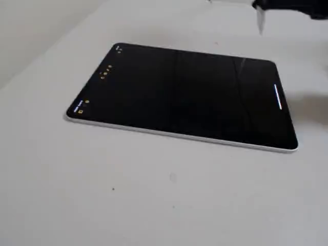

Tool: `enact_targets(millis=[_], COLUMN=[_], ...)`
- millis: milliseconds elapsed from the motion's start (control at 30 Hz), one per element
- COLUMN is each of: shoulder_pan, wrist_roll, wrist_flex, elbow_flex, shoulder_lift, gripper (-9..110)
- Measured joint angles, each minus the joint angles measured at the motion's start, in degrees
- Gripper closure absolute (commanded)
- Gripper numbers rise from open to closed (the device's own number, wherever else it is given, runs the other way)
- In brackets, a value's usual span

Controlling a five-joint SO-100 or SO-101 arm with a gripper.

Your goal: Draw a circular shape on the ipad using the apple pencil

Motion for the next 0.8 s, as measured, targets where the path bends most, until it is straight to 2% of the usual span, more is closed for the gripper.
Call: enact_targets(millis=[167, 267, 433, 800], shoulder_pan=[1.05, 2.11, 2.37, 3.08], wrist_roll=[-1.58, -2.29, -3.43, -6.33], wrist_flex=[-27.95, -37.71, -43.15, -47.9], elbow_flex=[-8.7, -17.84, -29.0, -40.87], shoulder_lift=[-34.89, -53.17, -71.98, -92.11], gripper=[102, 102, 102, 102])
